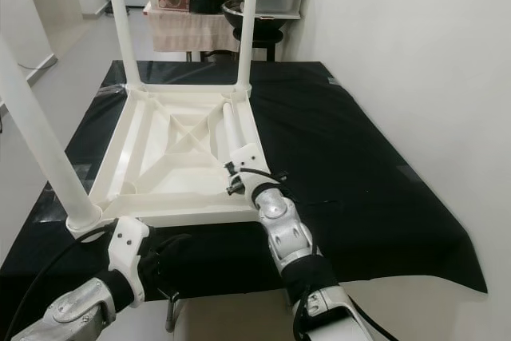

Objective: Building children table

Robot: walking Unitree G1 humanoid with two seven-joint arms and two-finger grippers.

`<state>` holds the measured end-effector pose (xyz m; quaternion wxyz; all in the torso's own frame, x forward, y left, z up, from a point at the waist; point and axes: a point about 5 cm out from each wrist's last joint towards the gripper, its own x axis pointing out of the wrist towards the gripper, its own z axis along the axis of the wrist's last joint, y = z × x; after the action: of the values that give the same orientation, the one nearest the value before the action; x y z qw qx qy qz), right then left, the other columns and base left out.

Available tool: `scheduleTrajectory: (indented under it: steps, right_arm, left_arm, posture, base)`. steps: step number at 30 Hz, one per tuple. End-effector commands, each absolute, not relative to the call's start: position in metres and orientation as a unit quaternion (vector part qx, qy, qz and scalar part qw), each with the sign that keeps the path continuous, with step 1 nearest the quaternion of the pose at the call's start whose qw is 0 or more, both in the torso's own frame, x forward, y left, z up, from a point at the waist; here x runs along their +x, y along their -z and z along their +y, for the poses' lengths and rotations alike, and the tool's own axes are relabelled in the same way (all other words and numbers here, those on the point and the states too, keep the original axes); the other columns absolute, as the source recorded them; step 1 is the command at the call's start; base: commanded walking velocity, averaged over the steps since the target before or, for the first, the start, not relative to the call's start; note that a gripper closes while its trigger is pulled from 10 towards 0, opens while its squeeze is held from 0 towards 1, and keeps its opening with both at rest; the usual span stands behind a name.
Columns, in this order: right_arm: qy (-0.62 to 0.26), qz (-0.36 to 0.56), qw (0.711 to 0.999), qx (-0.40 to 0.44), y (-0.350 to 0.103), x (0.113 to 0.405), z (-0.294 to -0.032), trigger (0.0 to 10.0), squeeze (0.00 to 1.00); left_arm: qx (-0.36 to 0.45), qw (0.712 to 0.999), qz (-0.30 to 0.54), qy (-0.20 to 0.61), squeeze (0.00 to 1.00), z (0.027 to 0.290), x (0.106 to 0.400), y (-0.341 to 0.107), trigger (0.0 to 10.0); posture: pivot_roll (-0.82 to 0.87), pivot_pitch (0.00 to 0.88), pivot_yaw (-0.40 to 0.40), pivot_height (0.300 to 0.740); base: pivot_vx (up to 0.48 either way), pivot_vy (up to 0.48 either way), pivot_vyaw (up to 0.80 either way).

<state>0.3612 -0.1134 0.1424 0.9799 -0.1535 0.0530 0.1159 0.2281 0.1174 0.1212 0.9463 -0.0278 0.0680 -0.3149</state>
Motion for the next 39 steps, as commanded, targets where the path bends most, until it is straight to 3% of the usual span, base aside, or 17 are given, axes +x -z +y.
scheduleTrajectory:
  steps: [1, 6, 8, 10, 12, 13, 14, 15, 16, 17, 18, 26, 29, 33, 34, 39]
  right_arm:
    - [-0.099, 0.029, 0.989, -0.105, -0.153, 0.362, -0.127, 0.0, 0.0]
    - [-0.096, 0.025, 0.992, -0.074, -0.155, 0.362, -0.134, 0.0, 0.0]
    - [-0.094, 0.016, 0.995, -0.027, -0.161, 0.361, -0.144, 0.0, 0.0]
    - [-0.102, -0.037, 0.987, 0.116, -0.181, 0.355, -0.167, 0.0, 0.0]
    - [-0.102, -0.037, 0.987, 0.116, -0.181, 0.355, -0.167, 0.0, 0.0]
    - [-0.111, -0.067, 0.976, 0.175, -0.19, 0.349, -0.176, 0.0, 0.0]
    - [-0.123, -0.098, 0.963, 0.218, -0.197, 0.343, -0.181, 1.5, 0.0]
    - [-0.123, -0.098, 0.963, 0.218, -0.197, 0.343, -0.181, 1.5, 0.0]
    - [-0.134, -0.119, 0.953, 0.245, -0.201, 0.338, -0.185, 4.8, 0.0]
    - [-0.134, -0.119, 0.953, 0.245, -0.201, 0.338, -0.185, 4.8, 0.0]
    - [-0.153, -0.139, 0.941, 0.269, -0.206, 0.333, -0.186, 10.0, 0.0]
    - [-0.22, -0.19, 0.9, 0.324, -0.216, 0.316, -0.188, 10.0, 0.0]
    - [-0.271, -0.225, 0.865, 0.357, -0.217, 0.299, -0.193, 10.0, 0.0]
    - [-0.295, -0.234, 0.845, 0.38, -0.215, 0.288, -0.198, 10.0, 0.0]
    - [-0.329, -0.239, 0.827, 0.388, -0.215, 0.279, -0.197, 10.0, 0.0]
    - [-0.374, -0.234, 0.81, 0.386, -0.212, 0.267, -0.194, 10.0, 0.0]
  left_arm:
    - [-0.016, 0.948, 0.069, 0.31, 0.0, 0.12, 0.229, -0.12, 10.0]
    - [-0.017, 0.949, 0.063, 0.307, 0.0, 0.12, 0.231, -0.122, 10.0]
    - [-0.026, 0.95, 0.054, 0.306, 0.0, 0.12, 0.234, -0.127, 10.0]
    - [-0.04, 0.947, 0.028, 0.316, 0.0, 0.116, 0.24, -0.14, 10.0]
    - [-0.04, 0.947, 0.028, 0.316, 0.0, 0.116, 0.24, -0.14, 10.0]
    - [-0.053, 0.945, 0.015, 0.322, 0.0, 0.116, 0.243, -0.148, 10.0]
    - [-0.073, 0.941, 0.0, 0.329, 0.38, 0.115, 0.246, -0.156, 10.0]
    - [-0.073, 0.941, 0.0, 0.329, 0.38, 0.115, 0.246, -0.156, 10.0]
    - [-0.091, 0.938, -0.011, 0.336, 1.0, 0.115, 0.249, -0.162, 10.0]
    - [-0.091, 0.938, -0.011, 0.336, 1.0, 0.115, 0.249, -0.162, 10.0]
    - [-0.106, 0.933, -0.023, 0.344, 1.0, 0.114, 0.251, -0.17, 10.0]
    - [-0.178, 0.915, -0.068, 0.355, 1.0, 0.114, 0.259, -0.197, 10.0]
    - [-0.27, 0.886, -0.114, 0.359, 1.0, 0.118, 0.266, -0.223, 10.0]
    - [-0.343, 0.856, -0.132, 0.364, 1.0, 0.123, 0.269, -0.237, 10.0]
    - [-0.396, 0.828, -0.141, 0.371, 1.0, 0.126, 0.27, -0.246, 10.0]
    - [-0.442, 0.792, -0.151, 0.394, 1.0, 0.129, 0.269, -0.257, 10.0]
  posture:
    - [0.0, 0.0, -0.061, 0.74]
    - [0.0, 0.0, -0.057, 0.74]
    - [-0.01, 0.0, -0.053, 0.74]
    - [-0.01, 0.0, -0.044, 0.74]
    - [-0.01, 0.0, -0.044, 0.74]
    - [-0.01, 0.0, -0.04, 0.74]
    - [-0.01, 0.0, -0.038, 0.74]
    - [-0.01, 0.0, -0.038, 0.74]
    - [-0.02, 0.0, -0.037, 0.74]
    - [-0.02, 0.0, -0.037, 0.74]
    - [-0.02, 0.0, -0.033, 0.74]
    - [-0.02, 0.0, -0.034, 0.74]
    - [-0.02, 0.0, -0.039, 0.74]
    - [-0.02, 0.0, -0.04, 0.74]
    - [-0.02, 0.0, -0.04, 0.74]
    - [-0.02, 0.0, -0.04, 0.74]
  base:
    - [0.0, 0.0, 0.0]
    - [0.0, 0.0, 0.0]
    - [0.0, 0.0, 0.0]
    - [0.0, 0.0, 0.0]
    - [0.0, 0.0, 0.0]
    - [0.0, 0.0, 0.0]
    - [0.0, 0.0, 0.0]
    - [0.0, 0.0, 0.0]
    - [0.0, 0.0, 0.0]
    - [0.0, 0.0, 0.0]
    - [0.0, 0.0, 0.0]
    - [0.0, 0.0, 0.0]
    - [0.0, 0.0, 0.0]
    - [0.0, 0.0, 0.0]
    - [0.0, 0.0, 0.0]
    - [0.0, 0.0, 0.0]
